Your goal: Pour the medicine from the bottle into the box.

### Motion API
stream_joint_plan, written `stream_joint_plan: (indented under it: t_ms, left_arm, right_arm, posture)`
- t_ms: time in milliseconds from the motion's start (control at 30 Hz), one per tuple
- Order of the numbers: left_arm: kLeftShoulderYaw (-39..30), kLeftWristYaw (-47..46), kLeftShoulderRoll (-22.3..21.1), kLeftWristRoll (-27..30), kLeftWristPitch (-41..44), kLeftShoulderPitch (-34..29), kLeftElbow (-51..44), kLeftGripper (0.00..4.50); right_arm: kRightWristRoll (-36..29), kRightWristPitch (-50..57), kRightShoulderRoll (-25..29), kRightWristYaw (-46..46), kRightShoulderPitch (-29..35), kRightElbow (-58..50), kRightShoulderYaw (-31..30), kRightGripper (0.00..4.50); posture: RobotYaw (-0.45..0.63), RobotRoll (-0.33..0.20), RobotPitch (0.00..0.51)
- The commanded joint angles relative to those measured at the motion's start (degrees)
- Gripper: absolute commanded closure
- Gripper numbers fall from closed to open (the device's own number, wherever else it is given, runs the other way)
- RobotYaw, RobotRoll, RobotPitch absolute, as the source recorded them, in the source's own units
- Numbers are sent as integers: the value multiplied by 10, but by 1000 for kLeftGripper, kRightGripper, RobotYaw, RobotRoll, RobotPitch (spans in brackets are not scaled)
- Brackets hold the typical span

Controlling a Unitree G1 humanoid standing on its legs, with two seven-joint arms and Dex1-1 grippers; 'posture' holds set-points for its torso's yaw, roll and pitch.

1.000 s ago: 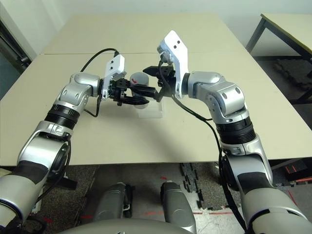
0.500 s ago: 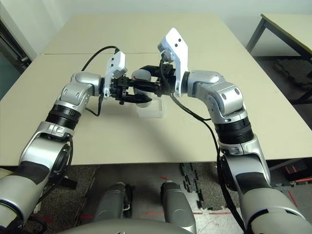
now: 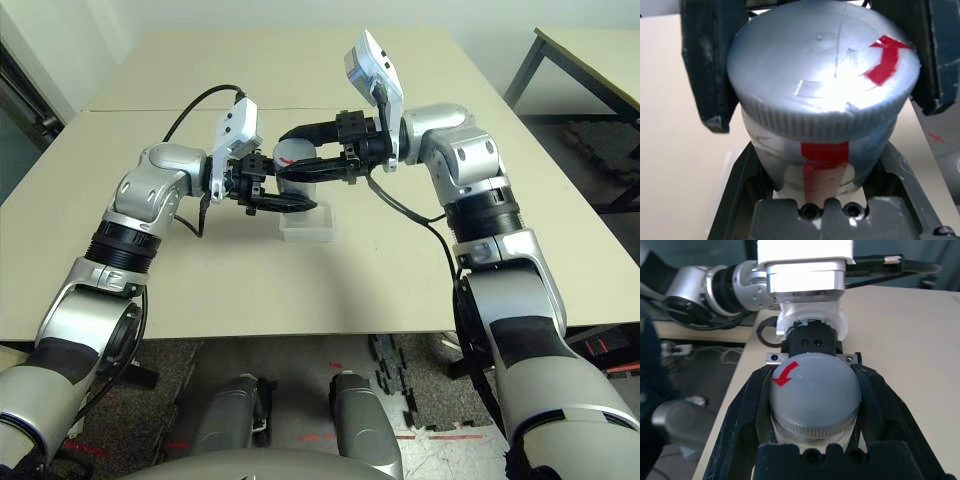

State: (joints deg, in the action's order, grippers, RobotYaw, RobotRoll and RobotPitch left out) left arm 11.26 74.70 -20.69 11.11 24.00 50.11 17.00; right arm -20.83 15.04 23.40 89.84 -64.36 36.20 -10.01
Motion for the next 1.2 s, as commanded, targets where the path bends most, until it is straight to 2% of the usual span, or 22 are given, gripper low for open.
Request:
stream_joint_plan:
  t_ms: [33,133,200,333,533,833,1000,1200]
  left_arm:
    - [21,13,12,30,24,-8,-59,2007]
    - [19,11,8,34,36,-14,-77,2007]
    - [18,10,7,36,41,-15,-84,2007]
    - [18,8,5,39,46,-16,-90,2006]
    - [14,0,3,39,45,-14,-86,2006]
    - [4,-13,-11,43,31,-9,-63,2006]
    - [-2,-18,-14,37,10,-4,-28,2006]
    - [-1,-22,-12,26,-28,4,30,2006]
  right_arm:
    - [26,-77,-25,10,-36,65,4,1891]
    - [31,-90,-28,14,-46,94,11,1891]
    - [33,-96,-24,15,-48,106,13,1130]
    - [37,-103,-18,14,-47,116,17,2]
    - [18,-32,10,8,-7,14,27,0]
    - [-53,163,87,-74,135,-284,57,0]
    - [-90,238,76,-177,177,-387,85,0]
    - [-73,281,47,-319,192,-429,89,0]
  posture:
    - [58,0,99]
    - [61,0,101]
    - [60,0,101]
    - [59,0,103]
    - [55,0,101]
    - [40,0,97]
    - [17,0,92]
    - [-5,0,83]
